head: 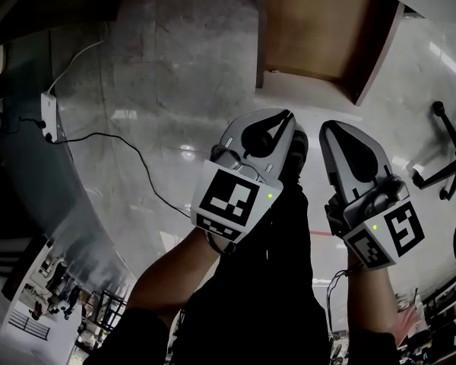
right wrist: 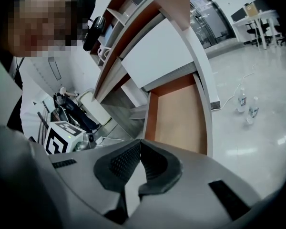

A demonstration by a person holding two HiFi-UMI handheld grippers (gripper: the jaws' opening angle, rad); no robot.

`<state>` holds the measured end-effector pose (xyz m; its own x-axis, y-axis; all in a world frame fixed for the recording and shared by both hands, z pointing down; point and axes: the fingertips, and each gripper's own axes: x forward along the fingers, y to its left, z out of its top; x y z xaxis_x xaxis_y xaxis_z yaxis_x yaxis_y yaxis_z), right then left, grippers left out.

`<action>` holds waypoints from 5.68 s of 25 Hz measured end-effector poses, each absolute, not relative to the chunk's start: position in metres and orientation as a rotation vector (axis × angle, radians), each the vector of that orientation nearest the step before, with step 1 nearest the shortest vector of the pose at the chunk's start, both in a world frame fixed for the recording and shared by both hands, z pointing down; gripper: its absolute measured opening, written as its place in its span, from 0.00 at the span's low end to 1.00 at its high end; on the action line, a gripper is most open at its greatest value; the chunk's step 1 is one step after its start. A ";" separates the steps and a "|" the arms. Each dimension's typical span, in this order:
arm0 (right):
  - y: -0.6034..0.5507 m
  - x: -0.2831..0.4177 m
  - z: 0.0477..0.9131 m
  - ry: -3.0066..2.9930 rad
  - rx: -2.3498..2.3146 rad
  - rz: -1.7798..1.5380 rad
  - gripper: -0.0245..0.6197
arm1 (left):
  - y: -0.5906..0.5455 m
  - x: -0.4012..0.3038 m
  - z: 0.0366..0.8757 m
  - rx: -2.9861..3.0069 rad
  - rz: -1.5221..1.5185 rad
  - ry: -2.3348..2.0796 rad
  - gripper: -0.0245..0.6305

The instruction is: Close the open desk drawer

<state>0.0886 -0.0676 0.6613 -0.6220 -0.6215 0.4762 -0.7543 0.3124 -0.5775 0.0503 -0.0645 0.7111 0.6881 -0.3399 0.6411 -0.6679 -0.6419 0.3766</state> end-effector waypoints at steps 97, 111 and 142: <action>-0.058 0.040 0.267 -2.580 1.396 0.721 0.06 | -0.079 0.006 0.258 2.717 0.402 -0.981 0.05; 0.028 0.061 0.035 -2.739 1.446 0.199 0.05 | 0.006 0.011 0.043 2.928 0.197 -1.052 0.05; 0.062 0.081 0.022 -2.751 1.505 0.241 0.05 | 0.029 0.011 0.032 2.979 0.315 -1.063 0.05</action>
